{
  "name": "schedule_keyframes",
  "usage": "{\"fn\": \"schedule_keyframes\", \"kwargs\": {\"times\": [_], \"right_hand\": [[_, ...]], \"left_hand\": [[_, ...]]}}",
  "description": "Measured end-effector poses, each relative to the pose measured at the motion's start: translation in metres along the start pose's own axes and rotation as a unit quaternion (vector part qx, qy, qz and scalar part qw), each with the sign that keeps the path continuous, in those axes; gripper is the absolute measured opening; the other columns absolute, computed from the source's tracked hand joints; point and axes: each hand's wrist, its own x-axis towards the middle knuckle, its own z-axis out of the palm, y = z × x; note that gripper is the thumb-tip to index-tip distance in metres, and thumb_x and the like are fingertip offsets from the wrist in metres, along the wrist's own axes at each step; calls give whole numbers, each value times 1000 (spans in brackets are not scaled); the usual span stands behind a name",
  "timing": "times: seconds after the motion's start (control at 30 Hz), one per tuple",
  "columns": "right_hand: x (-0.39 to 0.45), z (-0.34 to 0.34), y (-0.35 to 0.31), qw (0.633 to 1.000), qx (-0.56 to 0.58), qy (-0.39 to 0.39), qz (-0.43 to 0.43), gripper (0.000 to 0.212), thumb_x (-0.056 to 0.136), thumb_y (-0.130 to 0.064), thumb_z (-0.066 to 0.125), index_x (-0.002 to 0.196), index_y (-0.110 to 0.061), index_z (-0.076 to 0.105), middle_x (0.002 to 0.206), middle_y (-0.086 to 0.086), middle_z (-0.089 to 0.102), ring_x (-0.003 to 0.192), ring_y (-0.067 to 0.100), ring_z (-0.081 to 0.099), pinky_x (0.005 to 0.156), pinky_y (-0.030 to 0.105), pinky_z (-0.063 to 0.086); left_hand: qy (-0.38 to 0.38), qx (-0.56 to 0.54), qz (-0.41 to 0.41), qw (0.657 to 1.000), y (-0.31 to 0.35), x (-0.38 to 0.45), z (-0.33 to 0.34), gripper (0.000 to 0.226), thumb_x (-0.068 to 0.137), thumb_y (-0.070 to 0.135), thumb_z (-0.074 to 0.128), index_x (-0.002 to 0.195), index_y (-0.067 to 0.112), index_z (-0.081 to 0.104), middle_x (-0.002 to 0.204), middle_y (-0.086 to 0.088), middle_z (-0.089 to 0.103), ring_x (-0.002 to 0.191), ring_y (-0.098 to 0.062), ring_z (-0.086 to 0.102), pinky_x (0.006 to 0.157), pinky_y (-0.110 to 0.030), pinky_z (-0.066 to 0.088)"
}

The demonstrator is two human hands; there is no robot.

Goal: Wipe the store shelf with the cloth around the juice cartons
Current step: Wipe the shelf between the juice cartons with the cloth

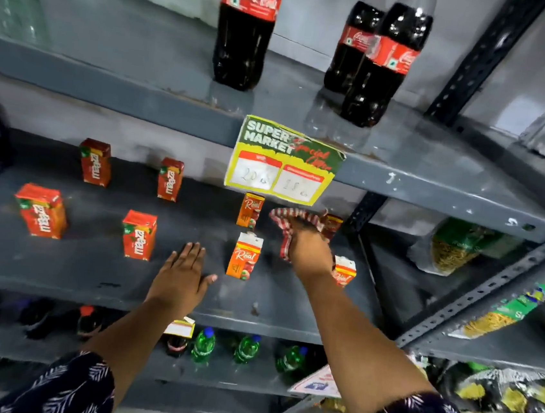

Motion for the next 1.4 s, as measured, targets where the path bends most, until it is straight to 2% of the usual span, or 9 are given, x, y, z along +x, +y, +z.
{"fn": "schedule_keyframes", "kwargs": {"times": [0.2,0.4,0.6,0.7,0.8,0.9,1.03,1.17,1.4], "right_hand": [[74,36,5,991,-19,-131,7,55,99,-36,39,149,-16,25,153,16,33,136,38,37,108,47,37],[102,55,9,979,167,-112,26,52,95,-48,42,143,-29,38,155,5,34,140,33,34,113,47,33],[68,91,39,968,174,-152,95,27,74,-61,62,96,-47,65,131,-1,61,90,2,62,85,30,54],[80,102,27,954,223,-125,154,42,80,-53,60,113,-28,60,129,13,57,106,30,59,83,39,50],[87,109,16,934,229,-172,211,47,88,-48,57,119,-13,59,128,16,57,107,32,57,83,41,50],[80,109,17,975,112,-115,155,36,89,-39,54,110,-12,66,121,15,65,104,33,61,80,40,50],[74,106,12,996,52,-12,77,55,96,-57,26,144,-32,34,156,0,32,144,32,26,117,48,21],[57,108,14,996,17,-61,66,57,97,-59,13,150,-40,14,163,-5,10,150,26,0,120,49,-8],[13,100,3,993,26,-99,63,52,100,-48,18,150,-43,6,163,-10,-3,150,23,-6,119,54,-1]], "left_hand": [[58,-46,12,997,-7,1,7,81,89,60,16,149,6,18,158,-11,18,147,-21,8,119,-36,4],[60,-55,15,997,-3,-1,0,81,89,60,13,149,7,19,159,-11,18,147,-19,4,119,-33,0],[72,-61,21,995,-3,0,1,83,90,64,9,147,6,26,157,-11,22,147,-20,6,120,-37,6],[73,-56,20,996,-3,-2,1,77,92,59,13,147,6,27,156,-11,25,147,-18,6,120,-33,2],[76,-50,21,996,-3,-3,-1,72,93,54,19,146,6,29,155,-10,28,146,-17,7,119,-30,-1],[80,-50,24,995,-2,-3,-2,70,93,52,21,145,5,31,154,-11,31,146,-18,11,120,-33,4],[82,-49,25,995,-2,-3,-1,68,94,50,23,145,6,32,153,-11,32,146,-17,11,120,-32,3],[89,-61,27,994,-3,-4,0,73,94,54,17,143,4,35,151,-12,36,145,-20,17,120,-39,10],[79,-51,28,995,-3,-5,1,70,93,50,16,145,6,32,153,-11,34,146,-19,15,121,-37,7]]}}
